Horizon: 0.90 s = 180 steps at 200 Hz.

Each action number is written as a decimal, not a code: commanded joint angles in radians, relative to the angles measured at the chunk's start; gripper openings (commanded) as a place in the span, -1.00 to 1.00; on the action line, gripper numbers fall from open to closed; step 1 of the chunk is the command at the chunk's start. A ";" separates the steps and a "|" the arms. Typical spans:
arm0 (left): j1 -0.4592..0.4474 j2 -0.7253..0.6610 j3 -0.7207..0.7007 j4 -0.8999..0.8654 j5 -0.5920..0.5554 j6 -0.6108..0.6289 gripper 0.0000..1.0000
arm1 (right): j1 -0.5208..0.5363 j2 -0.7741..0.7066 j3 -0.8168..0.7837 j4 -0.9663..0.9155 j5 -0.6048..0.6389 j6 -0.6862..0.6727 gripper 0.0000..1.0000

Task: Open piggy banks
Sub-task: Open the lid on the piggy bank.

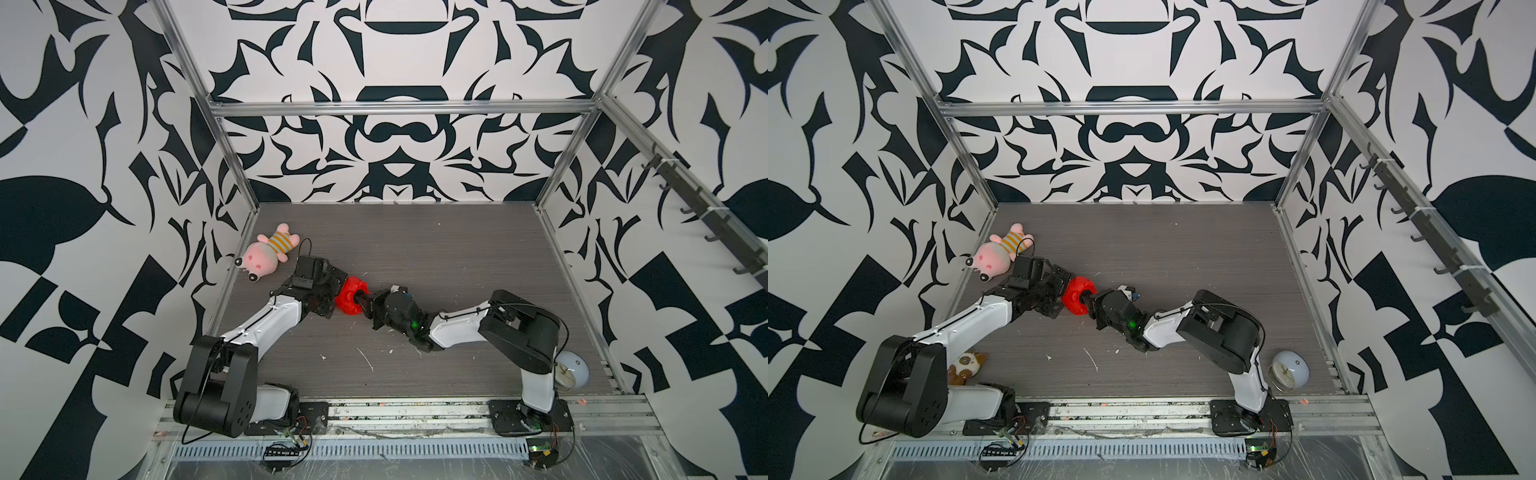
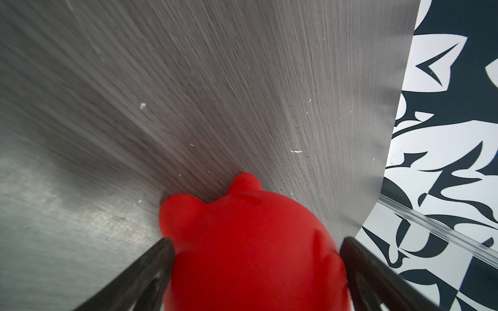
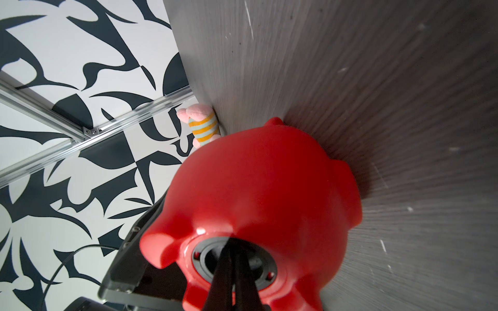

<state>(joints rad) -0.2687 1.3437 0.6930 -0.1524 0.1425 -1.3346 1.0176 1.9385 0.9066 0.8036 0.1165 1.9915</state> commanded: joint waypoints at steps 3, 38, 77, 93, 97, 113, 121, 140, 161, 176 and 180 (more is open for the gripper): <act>-0.009 0.003 -0.021 -0.022 0.048 0.005 0.99 | -0.012 -0.020 0.027 -0.100 0.002 -0.056 -1.00; -0.007 0.001 -0.021 -0.024 0.045 0.006 0.99 | -0.035 -0.058 0.077 -0.225 -0.024 -0.220 -1.00; -0.004 0.005 -0.023 -0.019 0.049 0.007 0.99 | -0.043 -0.073 0.141 -0.325 -0.034 -0.441 -1.00; -0.003 0.006 -0.024 -0.019 0.052 0.009 0.99 | -0.042 -0.086 0.181 -0.379 -0.027 -0.563 -1.00; -0.003 0.006 -0.025 -0.019 0.051 0.009 0.99 | -0.041 -0.089 0.193 -0.401 -0.025 -0.593 -1.00; 0.000 0.007 -0.029 -0.016 0.051 0.009 0.99 | -0.035 -0.101 0.224 -0.445 -0.012 -0.708 -1.00; 0.000 0.008 -0.030 -0.015 0.052 0.008 0.99 | -0.032 -0.102 0.241 -0.477 -0.009 -0.755 -1.00; 0.002 0.013 -0.031 -0.009 0.054 0.008 0.99 | -0.028 -0.093 0.257 -0.488 -0.014 -0.836 -1.00; 0.002 0.015 -0.028 -0.007 0.058 0.006 0.99 | -0.022 -0.079 0.273 -0.503 -0.024 -0.916 -1.00; 0.002 0.015 -0.025 -0.008 0.058 0.008 0.99 | -0.020 -0.077 0.277 -0.513 -0.020 -0.955 -1.00; 0.002 0.015 -0.024 -0.010 0.058 0.008 0.99 | -0.019 -0.078 0.276 -0.515 -0.016 -0.963 -1.00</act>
<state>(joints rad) -0.2630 1.3441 0.6899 -0.1303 0.1566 -1.3376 0.9913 1.8839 1.1328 0.2810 0.0723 1.1687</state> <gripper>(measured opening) 0.996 0.047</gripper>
